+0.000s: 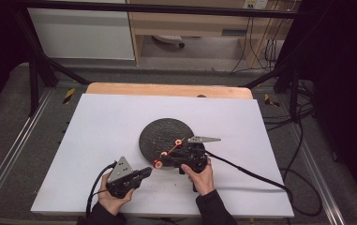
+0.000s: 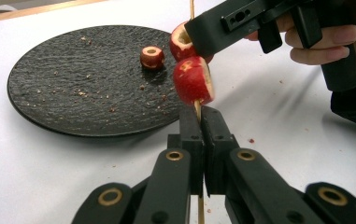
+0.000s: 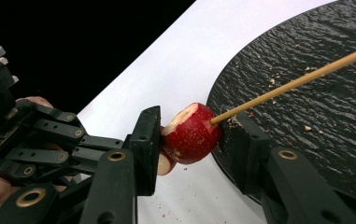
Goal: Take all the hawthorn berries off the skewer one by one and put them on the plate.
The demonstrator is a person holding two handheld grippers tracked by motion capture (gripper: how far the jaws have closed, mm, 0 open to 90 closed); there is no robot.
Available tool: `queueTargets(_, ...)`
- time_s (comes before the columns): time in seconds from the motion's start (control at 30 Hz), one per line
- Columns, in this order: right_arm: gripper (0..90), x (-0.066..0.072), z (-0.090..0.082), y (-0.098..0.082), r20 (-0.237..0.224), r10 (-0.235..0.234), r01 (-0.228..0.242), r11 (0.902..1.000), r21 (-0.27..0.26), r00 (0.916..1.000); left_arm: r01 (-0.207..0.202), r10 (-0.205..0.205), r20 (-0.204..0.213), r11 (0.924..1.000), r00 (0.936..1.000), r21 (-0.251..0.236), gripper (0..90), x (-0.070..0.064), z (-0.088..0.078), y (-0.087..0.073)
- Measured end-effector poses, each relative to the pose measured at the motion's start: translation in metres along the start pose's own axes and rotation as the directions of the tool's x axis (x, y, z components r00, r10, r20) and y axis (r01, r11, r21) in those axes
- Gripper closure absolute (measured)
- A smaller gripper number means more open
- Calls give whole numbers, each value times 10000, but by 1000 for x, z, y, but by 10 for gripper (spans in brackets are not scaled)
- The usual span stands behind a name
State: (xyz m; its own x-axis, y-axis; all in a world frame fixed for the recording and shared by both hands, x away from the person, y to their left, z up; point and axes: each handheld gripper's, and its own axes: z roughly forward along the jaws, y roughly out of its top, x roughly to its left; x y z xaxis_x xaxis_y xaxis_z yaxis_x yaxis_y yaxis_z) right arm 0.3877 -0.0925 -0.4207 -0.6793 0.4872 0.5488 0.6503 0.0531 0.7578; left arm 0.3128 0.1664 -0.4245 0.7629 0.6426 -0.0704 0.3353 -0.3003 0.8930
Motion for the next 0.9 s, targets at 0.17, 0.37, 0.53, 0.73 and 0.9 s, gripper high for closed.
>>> queueTargets(0.17, 607, 0, -1, 2, 21, 47, -47, 10000, -71, 10000, -6, 6, 4, 10000, 10000, -43, 881, 0, -1, 0)
queueTargets(0.37, 608, 1, -5, 5, 137, -24, 27, 9998, -210, 9999, -13, 13, 17, 9999, 10000, -118, 881, 0, -3, 1)
queueTargets(0.53, 608, 0, -10, 11, 260, -81, 90, 9994, -339, 9996, -19, 19, 19, 9998, 10000, -189, 881, 0, -4, 2)
queueTargets(0.73, 608, -1, -16, 19, 424, -204, 226, 9984, -522, 9989, -3, 4, 39, 9997, 10000, -228, 881, 0, -5, 2)
queueTargets(0.9, 609, -1, -22, 26, 577, -250, 287, 9975, -642, 9980, -1, 3, 59, 9996, 10000, -269, 881, 1, -6, 2)
